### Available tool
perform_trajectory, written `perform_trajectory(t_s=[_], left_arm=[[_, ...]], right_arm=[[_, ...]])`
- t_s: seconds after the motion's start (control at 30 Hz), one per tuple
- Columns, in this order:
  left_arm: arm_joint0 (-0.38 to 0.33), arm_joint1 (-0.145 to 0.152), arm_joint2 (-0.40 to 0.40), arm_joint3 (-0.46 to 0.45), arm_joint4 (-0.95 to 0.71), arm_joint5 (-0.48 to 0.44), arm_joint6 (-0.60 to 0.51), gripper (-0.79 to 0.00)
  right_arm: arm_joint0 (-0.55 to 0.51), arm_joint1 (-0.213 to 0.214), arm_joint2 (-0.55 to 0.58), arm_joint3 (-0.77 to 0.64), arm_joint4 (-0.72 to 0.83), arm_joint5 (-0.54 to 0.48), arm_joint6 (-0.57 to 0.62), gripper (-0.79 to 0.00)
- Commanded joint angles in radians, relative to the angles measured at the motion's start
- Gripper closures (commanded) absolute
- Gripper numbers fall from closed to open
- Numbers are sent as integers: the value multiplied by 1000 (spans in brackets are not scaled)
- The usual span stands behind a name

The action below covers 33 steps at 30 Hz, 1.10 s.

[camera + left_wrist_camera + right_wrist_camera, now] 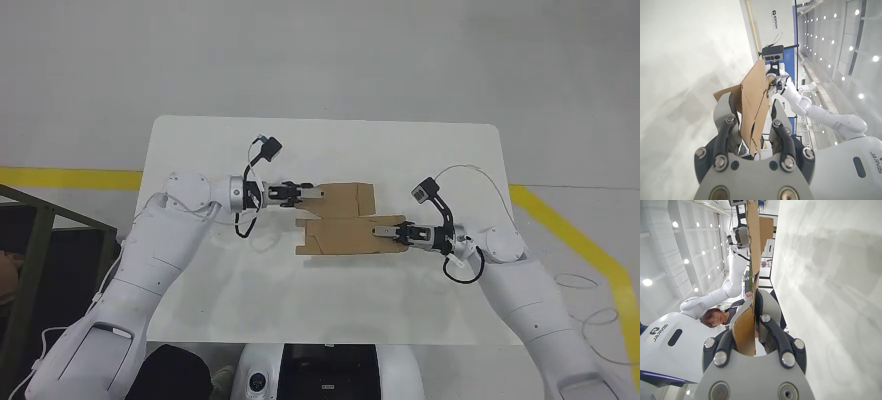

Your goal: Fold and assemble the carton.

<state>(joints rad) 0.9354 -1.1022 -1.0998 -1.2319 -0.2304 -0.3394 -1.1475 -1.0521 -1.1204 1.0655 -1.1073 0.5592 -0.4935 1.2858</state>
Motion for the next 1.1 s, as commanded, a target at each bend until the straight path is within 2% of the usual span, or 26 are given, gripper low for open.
perform_trajectory(t_s=[0.0,0.33,0.67,0.93,1.07], left_arm=[[1,1,1,-2,6,1,2,-342],[5,3,12,-11,4,17,-13,-311],[5,5,15,-8,-6,29,-19,-197],[0,3,25,0,-14,34,-13,-182],[-3,3,27,5,-23,37,-14,-139]], right_arm=[[0,0,0,-1,0,0,0,0],[-3,0,4,-3,-1,-1,-4,0],[-4,0,5,-3,3,-4,-2,0],[-3,-1,2,-1,0,-5,-2,0],[-3,-2,2,-1,-1,-6,-3,0]])
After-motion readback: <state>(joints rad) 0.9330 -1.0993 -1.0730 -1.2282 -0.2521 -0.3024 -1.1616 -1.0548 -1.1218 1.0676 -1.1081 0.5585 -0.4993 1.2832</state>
